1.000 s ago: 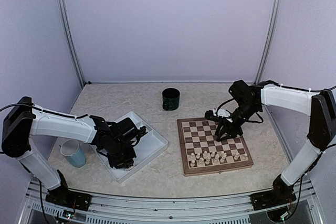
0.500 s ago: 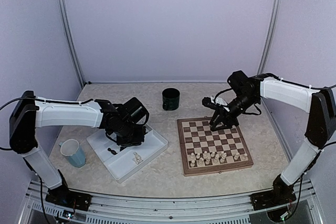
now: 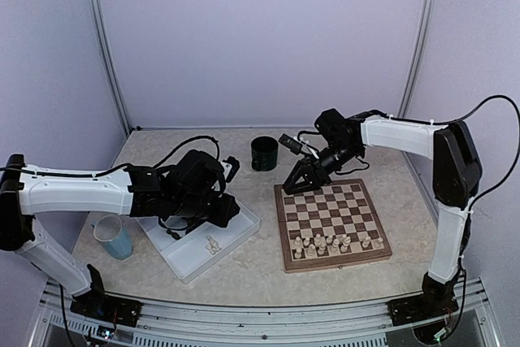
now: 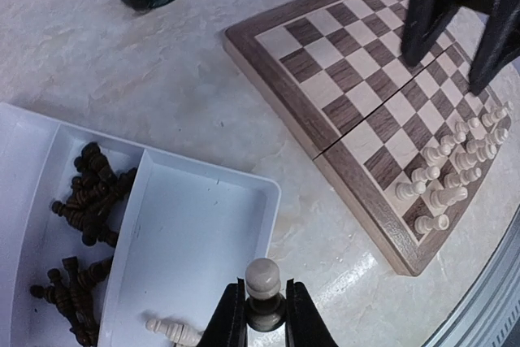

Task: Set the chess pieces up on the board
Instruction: Pass from the left arm to the right

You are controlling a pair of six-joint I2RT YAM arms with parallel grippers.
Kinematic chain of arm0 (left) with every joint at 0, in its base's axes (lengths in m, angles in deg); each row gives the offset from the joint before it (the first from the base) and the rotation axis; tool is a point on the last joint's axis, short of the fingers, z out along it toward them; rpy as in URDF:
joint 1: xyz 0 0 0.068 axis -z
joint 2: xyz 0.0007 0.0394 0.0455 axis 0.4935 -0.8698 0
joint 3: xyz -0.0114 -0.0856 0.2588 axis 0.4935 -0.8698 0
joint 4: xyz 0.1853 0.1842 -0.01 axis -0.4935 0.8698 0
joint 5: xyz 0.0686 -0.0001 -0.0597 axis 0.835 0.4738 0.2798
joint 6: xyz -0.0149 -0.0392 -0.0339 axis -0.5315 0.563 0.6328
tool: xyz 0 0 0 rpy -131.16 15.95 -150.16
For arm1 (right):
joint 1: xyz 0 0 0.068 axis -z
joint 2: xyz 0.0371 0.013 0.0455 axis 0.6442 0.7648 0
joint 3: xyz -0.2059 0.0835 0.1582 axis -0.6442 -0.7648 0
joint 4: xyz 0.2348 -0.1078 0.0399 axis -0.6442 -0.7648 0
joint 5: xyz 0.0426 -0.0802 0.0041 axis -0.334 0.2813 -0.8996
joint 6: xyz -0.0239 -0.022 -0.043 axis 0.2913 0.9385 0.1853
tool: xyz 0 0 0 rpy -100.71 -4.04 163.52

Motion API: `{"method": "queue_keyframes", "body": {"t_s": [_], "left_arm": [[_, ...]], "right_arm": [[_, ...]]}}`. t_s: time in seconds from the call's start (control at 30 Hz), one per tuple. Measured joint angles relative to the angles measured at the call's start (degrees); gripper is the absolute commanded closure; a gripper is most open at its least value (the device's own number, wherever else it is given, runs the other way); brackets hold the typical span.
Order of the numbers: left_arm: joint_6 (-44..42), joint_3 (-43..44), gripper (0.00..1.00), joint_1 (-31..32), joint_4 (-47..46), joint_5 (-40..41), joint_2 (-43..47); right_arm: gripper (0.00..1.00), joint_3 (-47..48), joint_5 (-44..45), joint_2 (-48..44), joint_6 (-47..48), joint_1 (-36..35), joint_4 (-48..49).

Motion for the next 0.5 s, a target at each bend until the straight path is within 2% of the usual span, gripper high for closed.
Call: {"method": "queue_keyframes", "body": {"t_s": [0.23, 0.5], "left_arm": [[-5.3, 1.2, 0.93, 2.1, -2.6, -1.2, -0.2], [-8.8, 4.7, 0.93, 6.7, -3.6, -1.1, -3.6]], "right_arm": [[0.61, 6.6, -8.0, 9.7, -4.9, -4.0, -2.1], [0.60, 9.9, -10.5, 10.5, -7.4, -6.8, -2.8]]}}
